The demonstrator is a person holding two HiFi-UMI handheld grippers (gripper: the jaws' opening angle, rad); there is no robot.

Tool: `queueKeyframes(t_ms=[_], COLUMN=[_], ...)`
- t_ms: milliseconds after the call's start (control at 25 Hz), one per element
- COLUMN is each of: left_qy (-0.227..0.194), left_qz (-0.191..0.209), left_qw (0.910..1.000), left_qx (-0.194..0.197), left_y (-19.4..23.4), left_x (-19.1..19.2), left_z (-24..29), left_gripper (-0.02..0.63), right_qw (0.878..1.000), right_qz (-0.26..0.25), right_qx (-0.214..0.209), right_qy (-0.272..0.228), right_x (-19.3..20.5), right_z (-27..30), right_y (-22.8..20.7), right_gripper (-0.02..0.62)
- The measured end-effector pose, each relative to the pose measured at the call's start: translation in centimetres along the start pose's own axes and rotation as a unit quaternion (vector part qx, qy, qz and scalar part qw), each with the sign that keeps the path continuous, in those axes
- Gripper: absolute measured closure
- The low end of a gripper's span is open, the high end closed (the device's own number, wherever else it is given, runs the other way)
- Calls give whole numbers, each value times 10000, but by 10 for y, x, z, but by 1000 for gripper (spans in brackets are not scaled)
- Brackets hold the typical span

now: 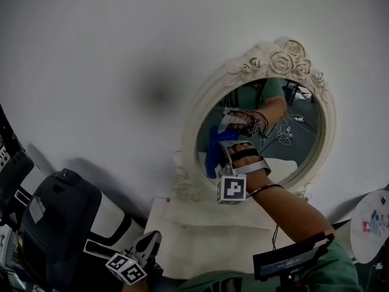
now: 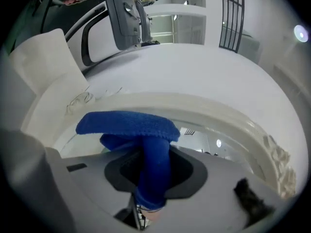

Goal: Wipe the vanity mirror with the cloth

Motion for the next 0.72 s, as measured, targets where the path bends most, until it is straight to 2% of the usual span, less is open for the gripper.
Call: queueKeyframes(t_ms=[160,360,520,720], left_qy=[-86,-77,-4,150], left_qz=[5,-22,24,35], left_qw=[9997,9993,9999,9996], left_qx=[-222,-360,-155,239], left_y=[10,21,14,0], left_x=[-7,-10,-9,-3], left_z=[-24,-36,-15,27], left_gripper=[609,609,609,609], right_qw=[9997,9995,10000,9989], right_qz=[-87,-13,-67,-34], right_qx=[-17,77,-37,-117], right_qy=[-218,-302,-36,452], right_x=[-46,-55,-23,57], right_z=[24,26,20,-15], right_y=[5,-5,10,14], right_gripper=[489,488,488,488])
Point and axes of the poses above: the fingertips, and each gripper's own axes: z forward along the fingers, y to its left, x out of its underside, the point moved 2 cm from there along -z, backward along the fingers, and after that the axes turned 11 degrees about x, right-handed, at the moved point
